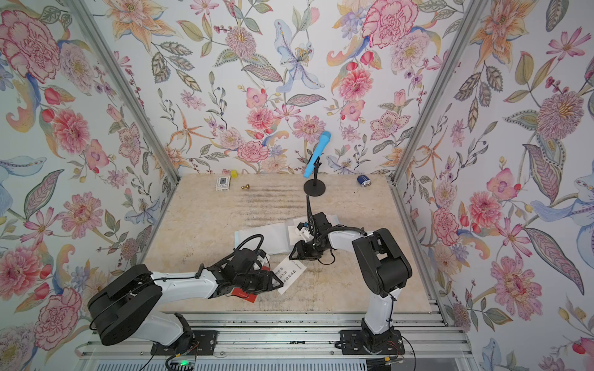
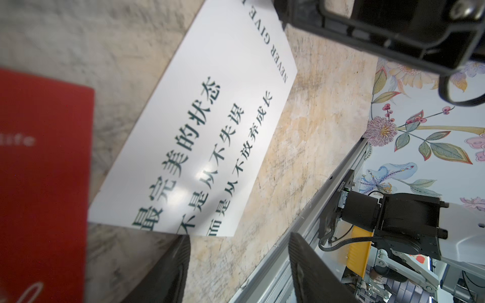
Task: Place the photos into the photo albums
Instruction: Pick up the photo at the center of the board.
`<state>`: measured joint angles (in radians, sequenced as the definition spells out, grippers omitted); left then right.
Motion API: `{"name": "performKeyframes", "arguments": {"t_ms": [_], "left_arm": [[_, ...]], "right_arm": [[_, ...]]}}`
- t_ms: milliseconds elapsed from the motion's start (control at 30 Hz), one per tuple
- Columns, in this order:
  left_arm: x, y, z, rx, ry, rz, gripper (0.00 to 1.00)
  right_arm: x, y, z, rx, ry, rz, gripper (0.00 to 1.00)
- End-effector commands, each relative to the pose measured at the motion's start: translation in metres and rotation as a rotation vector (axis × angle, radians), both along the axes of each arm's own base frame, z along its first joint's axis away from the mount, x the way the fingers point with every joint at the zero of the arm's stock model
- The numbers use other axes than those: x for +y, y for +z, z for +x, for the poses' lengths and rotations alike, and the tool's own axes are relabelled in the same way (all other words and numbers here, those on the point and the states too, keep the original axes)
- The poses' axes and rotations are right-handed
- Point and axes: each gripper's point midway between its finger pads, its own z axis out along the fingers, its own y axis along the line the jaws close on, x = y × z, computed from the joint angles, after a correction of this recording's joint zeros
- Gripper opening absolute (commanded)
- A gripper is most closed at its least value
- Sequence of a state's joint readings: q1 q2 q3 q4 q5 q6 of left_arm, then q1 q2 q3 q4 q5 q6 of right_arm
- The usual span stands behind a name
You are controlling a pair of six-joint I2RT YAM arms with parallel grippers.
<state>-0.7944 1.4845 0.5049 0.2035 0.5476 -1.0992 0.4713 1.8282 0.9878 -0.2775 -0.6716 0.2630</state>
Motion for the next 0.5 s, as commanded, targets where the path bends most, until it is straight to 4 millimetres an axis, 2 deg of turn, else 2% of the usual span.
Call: {"name": "performKeyframes", "arguments": {"t_ms": [0,33,267,367,467], "left_arm": [[0.049,-0.050,0.010,0.000,0.074,0.245,0.63],[0.053,-0.059,0.011,0.015,0.072,0.268,0.64],[0.053,-0.067,0.033,-0.003,0.065,0.289,0.63],[0.051,-0.069,0.033,0.012,0.040,0.286,0.63],[0.059,-0.071,0.029,0.025,0.034,0.318,0.63]], "right_arm": [[-0.002,0.008,-0.034,0.121,0.015,0.037,0.47],[-0.004,0.009,-0.034,0.126,0.006,0.045,0.47],[-0.021,0.007,-0.039,0.163,-0.073,0.085,0.47],[-0.026,0.003,-0.041,0.176,-0.098,0.087,0.47],[-0.034,0.002,-0.038,0.178,-0.141,0.093,0.47]]}}
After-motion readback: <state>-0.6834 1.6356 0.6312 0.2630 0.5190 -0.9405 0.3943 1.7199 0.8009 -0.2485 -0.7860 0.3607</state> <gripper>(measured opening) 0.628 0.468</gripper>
